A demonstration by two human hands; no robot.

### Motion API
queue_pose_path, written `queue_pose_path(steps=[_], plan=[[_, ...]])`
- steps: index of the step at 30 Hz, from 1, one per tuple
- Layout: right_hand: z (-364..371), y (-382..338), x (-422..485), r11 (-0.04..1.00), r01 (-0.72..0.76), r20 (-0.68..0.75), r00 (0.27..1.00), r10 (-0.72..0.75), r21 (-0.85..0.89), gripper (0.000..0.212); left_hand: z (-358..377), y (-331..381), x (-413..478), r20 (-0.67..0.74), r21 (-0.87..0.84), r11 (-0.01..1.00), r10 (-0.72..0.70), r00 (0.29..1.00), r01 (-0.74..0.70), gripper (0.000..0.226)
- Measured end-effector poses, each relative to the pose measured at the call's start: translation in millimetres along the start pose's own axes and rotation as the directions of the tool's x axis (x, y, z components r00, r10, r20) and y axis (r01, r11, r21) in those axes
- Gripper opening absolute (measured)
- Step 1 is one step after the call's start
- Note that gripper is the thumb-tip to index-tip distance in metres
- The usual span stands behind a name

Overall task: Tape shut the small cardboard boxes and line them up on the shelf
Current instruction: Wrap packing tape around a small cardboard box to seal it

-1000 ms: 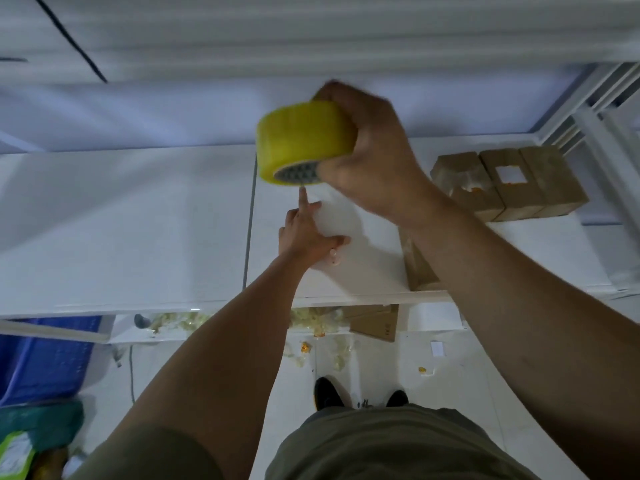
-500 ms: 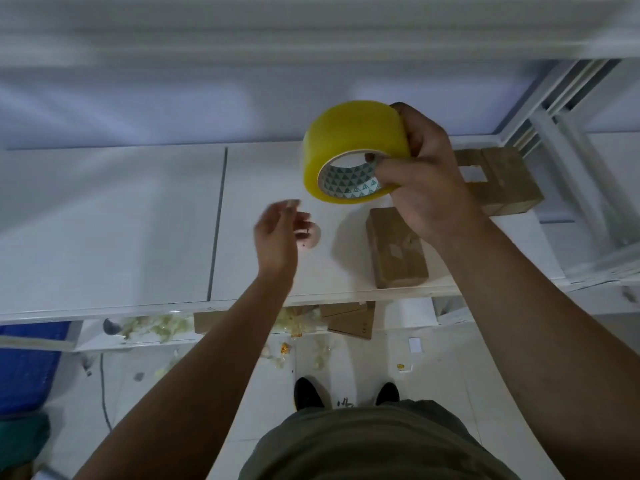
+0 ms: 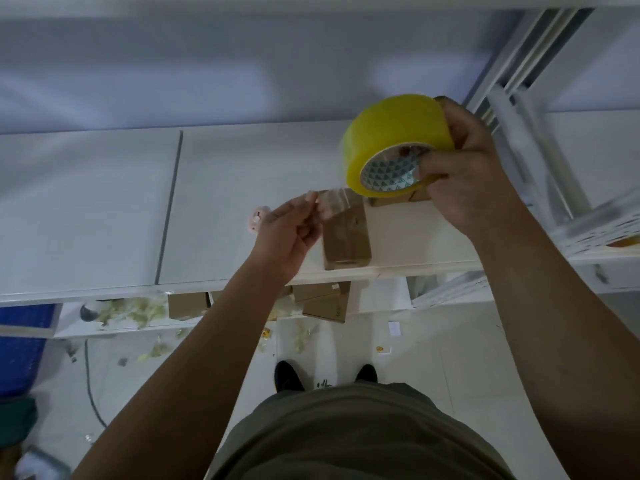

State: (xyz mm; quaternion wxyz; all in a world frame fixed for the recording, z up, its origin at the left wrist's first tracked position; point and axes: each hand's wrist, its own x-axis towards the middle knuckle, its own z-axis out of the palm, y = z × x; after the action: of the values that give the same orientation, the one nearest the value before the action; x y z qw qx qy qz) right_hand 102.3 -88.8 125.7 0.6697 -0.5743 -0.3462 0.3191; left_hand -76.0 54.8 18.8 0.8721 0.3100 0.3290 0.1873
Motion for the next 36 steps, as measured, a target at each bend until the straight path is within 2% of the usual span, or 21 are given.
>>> queue_pose_path(steps=[3, 5, 8, 10, 13, 14, 16, 18, 21, 25, 31, 35, 36], plan=[[-30, 16, -8, 0.99, -0.107, 0.001, 0.994, 0.107, -0.094, 0.062, 0, 1, -3, -0.035, 0.198, 0.979, 0.053, 0.998, -0.045, 0.007], [-47, 27, -13, 0.983, -0.173, 0.035, 0.984, 0.176, -0.068, 0.068, 0, 1, -4, -0.073, 0.414, 0.908, 0.107, 0.992, -0.067, 0.008], [-60, 41, -18, 0.969, -0.247, 0.059, 0.967, 0.247, -0.019, 0.056, 2, -3, 0, -0.119, 0.677, 0.725, 0.276, 0.954, -0.126, 0.016], [-61, 47, -18, 0.967, -0.251, -0.047, 0.967, 0.249, -0.051, 0.05, 4, -3, 6, -0.15, 0.751, 0.643, 0.385, 0.91, -0.148, 0.015], [-72, 59, -13, 0.925, -0.31, -0.308, 0.922, 0.235, -0.221, 0.061, -5, 7, 17, -0.26, 0.768, 0.62, 0.528, 0.809, -0.158, 0.014], [-78, 62, -12, 0.904, -0.34, -0.35, 0.905, 0.24, -0.258, 0.064, -11, 11, 20, -0.281, 0.769, 0.623, 0.525, 0.803, -0.139, 0.015], [-87, 68, -13, 0.878, -0.394, -0.383, 0.881, 0.278, -0.271, 0.062, -19, 16, 22, -0.277, 0.778, 0.623, 0.453, 0.847, -0.079, 0.018], [-91, 71, -13, 0.856, -0.424, -0.378, 0.875, 0.303, -0.295, 0.058, -22, 14, 24, -0.258, 0.789, 0.612, 0.408, 0.876, -0.053, 0.02], [-93, 79, -13, 0.817, -0.394, -0.334, 0.905, 0.264, -0.422, 0.043, -21, 7, 26, -0.267, 0.783, 0.619, 0.415, 0.87, -0.056, 0.021], [-98, 90, -10, 0.774, -0.298, -0.271, 0.948, 0.169, -0.559, 0.048, -23, -2, 32, -0.288, 0.784, 0.62, 0.416, 0.863, -0.037, 0.022], [-96, 104, -5, 0.664, -0.308, -0.269, 0.949, 0.165, -0.682, 0.05, -22, -20, 49, -0.342, 0.792, 0.61, 0.421, 0.84, 0.016, 0.018], [-80, 118, -2, 0.578, -0.22, -0.181, 0.976, 0.124, -0.786, 0.057, -15, -41, 57, -0.351, 0.843, 0.534, 0.46, 0.816, 0.062, 0.003], [-75, 121, -2, 0.552, -0.2, -0.164, 0.98, 0.114, -0.809, 0.057, -13, -46, 58, -0.358, 0.845, 0.531, 0.466, 0.809, 0.068, 0.01]])
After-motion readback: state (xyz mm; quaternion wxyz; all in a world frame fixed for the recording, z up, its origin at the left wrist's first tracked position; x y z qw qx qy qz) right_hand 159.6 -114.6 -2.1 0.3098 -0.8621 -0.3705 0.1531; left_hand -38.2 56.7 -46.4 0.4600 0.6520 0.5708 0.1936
